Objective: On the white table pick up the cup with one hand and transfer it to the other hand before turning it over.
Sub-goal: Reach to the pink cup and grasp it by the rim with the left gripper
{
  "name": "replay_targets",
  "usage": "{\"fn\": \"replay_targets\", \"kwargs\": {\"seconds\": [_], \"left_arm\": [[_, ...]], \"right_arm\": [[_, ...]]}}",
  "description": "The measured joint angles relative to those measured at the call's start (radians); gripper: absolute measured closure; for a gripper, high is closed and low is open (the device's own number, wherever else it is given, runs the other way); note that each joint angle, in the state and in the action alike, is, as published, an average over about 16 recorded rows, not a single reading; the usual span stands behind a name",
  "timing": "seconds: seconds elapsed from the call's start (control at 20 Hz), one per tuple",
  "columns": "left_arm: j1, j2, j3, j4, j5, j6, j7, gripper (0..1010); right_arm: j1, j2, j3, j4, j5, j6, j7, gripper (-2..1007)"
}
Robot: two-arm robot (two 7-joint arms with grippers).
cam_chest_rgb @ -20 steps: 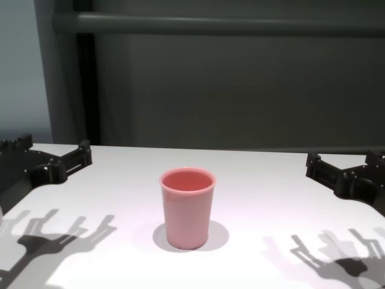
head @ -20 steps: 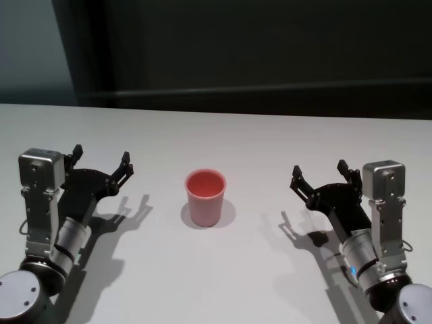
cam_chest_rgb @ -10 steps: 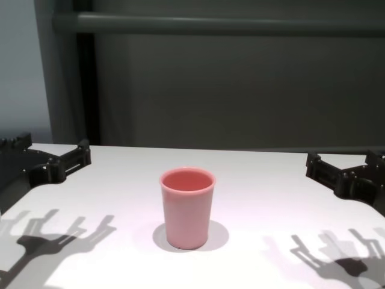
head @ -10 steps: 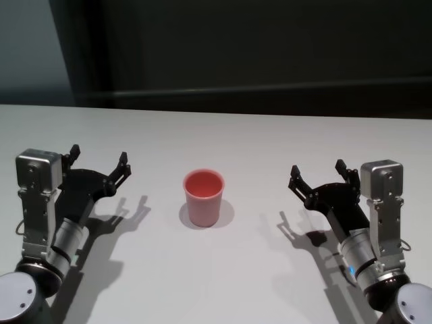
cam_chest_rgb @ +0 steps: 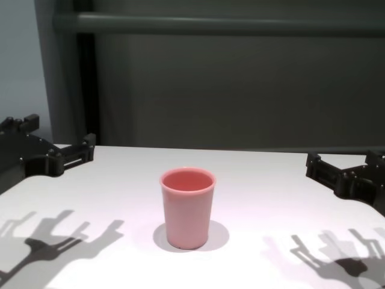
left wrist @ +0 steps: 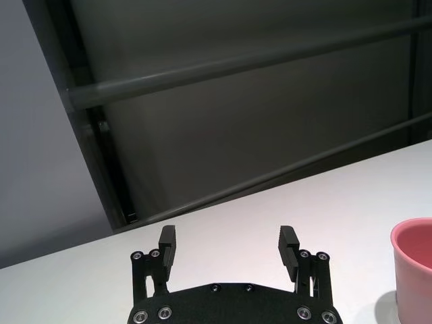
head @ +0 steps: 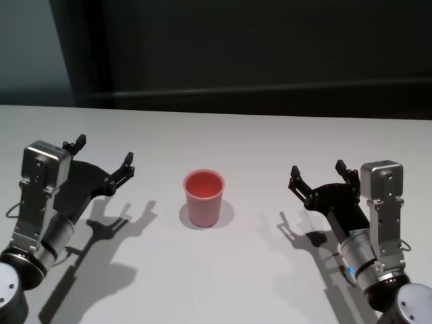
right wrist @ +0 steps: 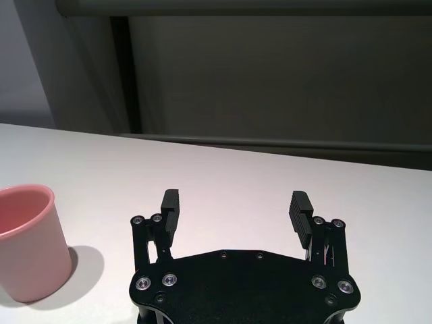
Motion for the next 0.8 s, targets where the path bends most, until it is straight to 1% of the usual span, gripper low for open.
{"fn": "replay_targets", "kwargs": {"seconds": [0.2, 0.45, 0.65, 0.8], "left_arm": [[-0.012, 0.051, 0.011, -0.027, 0.045, 0.029, -0.053, 9], [-0.042, 0.133, 0.042, -0.061, 0.116, 0.062, -0.134, 9], [-0.072, 0.199, 0.071, -0.085, 0.169, 0.076, -0.197, 9], [-0.1, 0.251, 0.097, -0.102, 0.203, 0.079, -0.249, 9]], "right_arm": [[0.0, 0.0, 0.0, 0.0, 0.0, 0.0, 0.0, 4], [0.0, 0.0, 0.0, 0.0, 0.0, 0.0, 0.0, 4], [0.0, 0.0, 0.0, 0.0, 0.0, 0.0, 0.0, 4], [0.0, 0.0, 0.0, 0.0, 0.0, 0.0, 0.0, 4]]}}
